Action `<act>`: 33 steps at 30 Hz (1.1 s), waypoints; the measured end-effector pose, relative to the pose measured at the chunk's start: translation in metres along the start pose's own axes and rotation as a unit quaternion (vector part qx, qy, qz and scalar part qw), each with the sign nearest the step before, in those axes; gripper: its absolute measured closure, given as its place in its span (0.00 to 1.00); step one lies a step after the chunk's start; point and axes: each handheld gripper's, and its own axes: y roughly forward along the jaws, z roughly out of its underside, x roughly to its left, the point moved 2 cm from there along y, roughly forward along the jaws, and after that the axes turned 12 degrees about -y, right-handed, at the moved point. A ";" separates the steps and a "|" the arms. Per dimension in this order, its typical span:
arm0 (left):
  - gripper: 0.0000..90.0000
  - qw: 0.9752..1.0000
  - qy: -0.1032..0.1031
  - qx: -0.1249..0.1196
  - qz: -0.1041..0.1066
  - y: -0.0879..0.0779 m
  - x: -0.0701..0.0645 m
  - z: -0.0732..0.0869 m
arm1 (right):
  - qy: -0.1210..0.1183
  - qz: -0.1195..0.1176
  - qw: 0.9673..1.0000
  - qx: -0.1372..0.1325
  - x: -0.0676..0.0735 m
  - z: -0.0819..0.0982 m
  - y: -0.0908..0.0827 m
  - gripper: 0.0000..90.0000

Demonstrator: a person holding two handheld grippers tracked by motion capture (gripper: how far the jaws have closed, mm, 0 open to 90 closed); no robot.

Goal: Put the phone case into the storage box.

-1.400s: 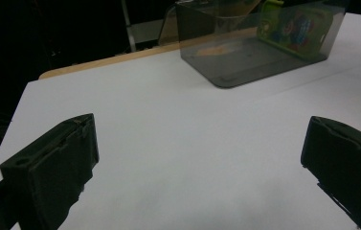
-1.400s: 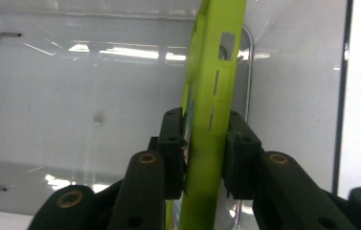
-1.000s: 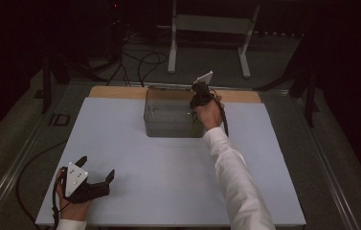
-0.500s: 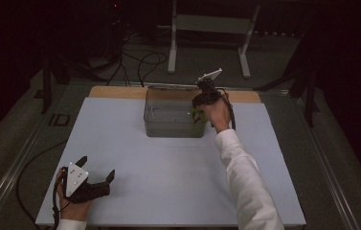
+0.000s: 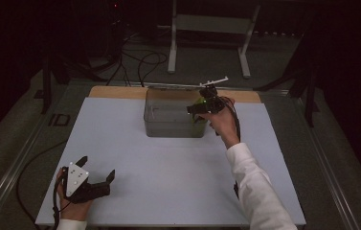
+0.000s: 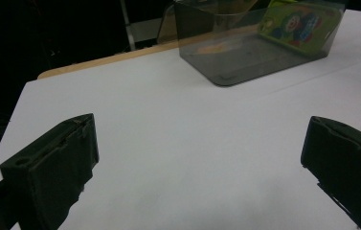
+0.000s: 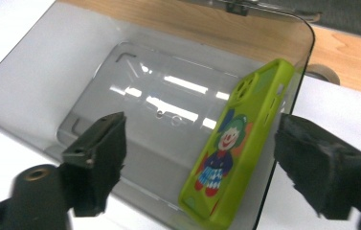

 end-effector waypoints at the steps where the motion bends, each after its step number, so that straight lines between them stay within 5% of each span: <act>1: 0.00 1.000 0.000 0.000 0.000 0.000 0.000 0.000 | -0.009 -0.001 1.000 -0.013 0.003 0.006 -0.004 0.15; 10: 0.00 1.000 -0.003 0.002 -0.001 0.001 0.000 0.001 | -0.028 0.014 0.997 -0.077 0.014 0.044 -0.023 0.14; 29: 0.00 1.000 -0.006 0.005 -0.001 0.001 0.002 0.001 | -0.071 0.050 0.990 -0.110 0.034 0.113 -0.051 0.12; 33: 0.00 1.000 -0.010 0.004 -0.001 0.001 0.003 0.000 | -0.078 0.073 0.987 -0.119 0.039 0.126 -0.062 0.12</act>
